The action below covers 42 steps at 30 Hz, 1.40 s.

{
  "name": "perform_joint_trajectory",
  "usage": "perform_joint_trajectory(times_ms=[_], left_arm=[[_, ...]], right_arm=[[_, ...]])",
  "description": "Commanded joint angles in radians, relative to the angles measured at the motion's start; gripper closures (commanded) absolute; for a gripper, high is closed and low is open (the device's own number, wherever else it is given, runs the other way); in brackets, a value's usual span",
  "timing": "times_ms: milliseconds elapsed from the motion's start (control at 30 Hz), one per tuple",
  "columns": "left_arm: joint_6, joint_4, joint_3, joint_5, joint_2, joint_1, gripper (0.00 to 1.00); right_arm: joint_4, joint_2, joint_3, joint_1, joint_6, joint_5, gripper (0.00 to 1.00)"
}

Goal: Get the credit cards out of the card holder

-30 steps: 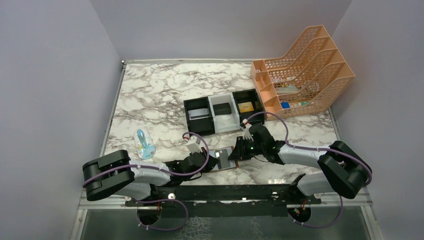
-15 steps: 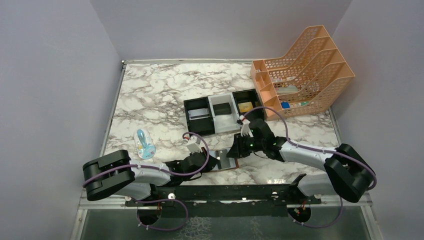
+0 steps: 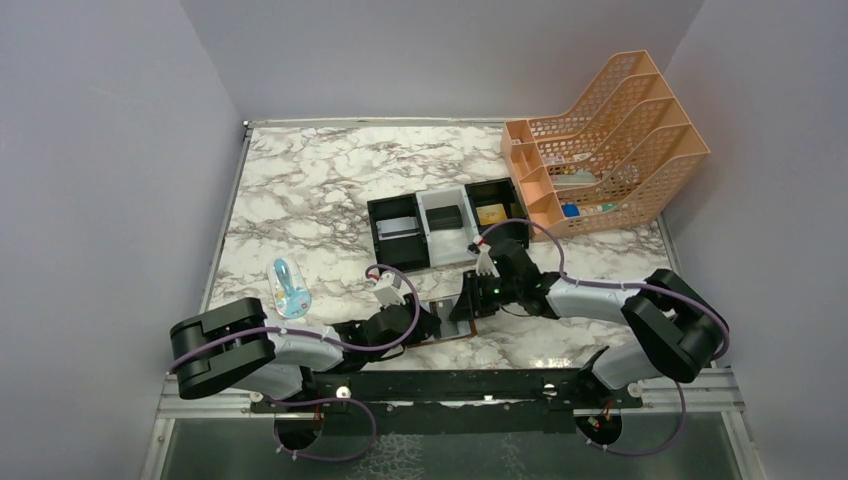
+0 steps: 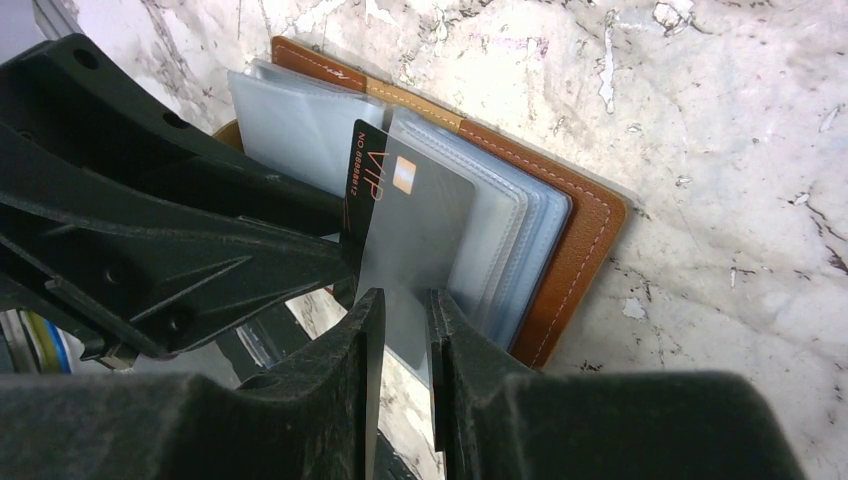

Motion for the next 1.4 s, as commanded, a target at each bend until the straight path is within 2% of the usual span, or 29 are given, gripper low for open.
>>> perform_joint_trajectory(times_ms=[0,200,433,733,1033,1167,1367], left_arm=[[-0.061,0.009,-0.005,-0.013,0.040,0.007,0.68],[-0.045,0.024,-0.001,-0.011,0.041,0.007,0.70],[-0.058,0.034,0.001,-0.005,0.070,0.008,0.85],[-0.087,0.033,-0.060,-0.048,-0.022,0.008,0.99],[-0.062,0.033,-0.063,-0.042,-0.061,0.007,1.00],[-0.058,0.033,-0.055,-0.036,-0.047,0.008,1.00],[-0.057,0.034,-0.046,-0.028,-0.039,0.007,1.00]], right_arm=[[-0.017,0.013,-0.051,0.003,0.017,0.087,0.77],[0.008,0.028,-0.069,0.003,0.029,0.074,0.77],[0.003,0.039,-0.063,0.003,0.031,0.097,0.77],[-0.040,-0.001,-0.050,0.003,0.016,0.157,0.77],[-0.084,-0.080,0.062,0.003,-0.086,-0.011,0.76],[-0.085,-0.048,0.109,0.003,-0.093,-0.122,0.76],[-0.104,0.027,0.097,0.003,-0.067,-0.004,0.76]])
